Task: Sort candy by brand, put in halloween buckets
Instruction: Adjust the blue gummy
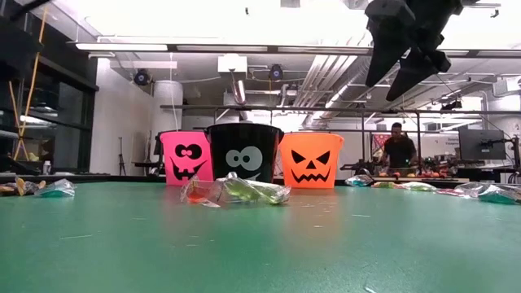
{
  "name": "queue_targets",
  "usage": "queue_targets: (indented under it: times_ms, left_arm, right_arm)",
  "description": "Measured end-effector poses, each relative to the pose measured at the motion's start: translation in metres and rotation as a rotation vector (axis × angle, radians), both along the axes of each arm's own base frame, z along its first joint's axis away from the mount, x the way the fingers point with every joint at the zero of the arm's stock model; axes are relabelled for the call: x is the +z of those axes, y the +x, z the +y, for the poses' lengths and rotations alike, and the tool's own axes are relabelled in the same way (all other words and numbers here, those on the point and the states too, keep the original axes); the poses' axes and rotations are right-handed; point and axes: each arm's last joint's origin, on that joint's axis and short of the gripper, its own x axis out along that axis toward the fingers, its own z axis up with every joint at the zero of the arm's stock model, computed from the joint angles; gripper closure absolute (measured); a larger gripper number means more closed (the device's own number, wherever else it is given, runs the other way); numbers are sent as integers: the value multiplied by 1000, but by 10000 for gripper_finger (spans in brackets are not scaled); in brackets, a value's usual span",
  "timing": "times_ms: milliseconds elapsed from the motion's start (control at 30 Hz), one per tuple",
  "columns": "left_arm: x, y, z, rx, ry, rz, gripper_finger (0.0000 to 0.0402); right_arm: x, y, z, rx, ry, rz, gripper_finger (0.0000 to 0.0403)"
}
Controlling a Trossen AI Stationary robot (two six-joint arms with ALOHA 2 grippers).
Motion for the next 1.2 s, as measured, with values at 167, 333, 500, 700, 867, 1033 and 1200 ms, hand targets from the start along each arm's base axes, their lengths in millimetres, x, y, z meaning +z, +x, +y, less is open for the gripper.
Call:
queue_targets:
  times_ms: [167, 333, 500, 700, 867, 1033, 1200]
  left_arm:
    - [-3, 4, 4, -57, 7, 13, 256]
    - [-3, 3, 5, -109, 9, 31, 256]
    - [-3, 1, 4, -222, -4, 42, 256]
    - [-11, 3, 3, -308, -11, 73, 256]
    - [-17, 4, 2, -330, -12, 98, 256]
    - [-20, 11, 8, -312, 25, 69, 256]
    - [-19, 24, 20, -301, 32, 43, 256]
  right_arm:
    - [0, 0, -1, -2, 8, 1, 101]
    - [0, 0, -1, -1, 9, 1, 101]
    - [0, 0, -1, 18, -2, 9, 101]
    - [0, 0, -1, 18, 1, 9, 101]
    - [0, 0, -1, 19, 9, 9, 101]
    - [0, 0, -1, 25, 6, 12, 101]
    - [0, 0, -1, 25, 6, 12, 101]
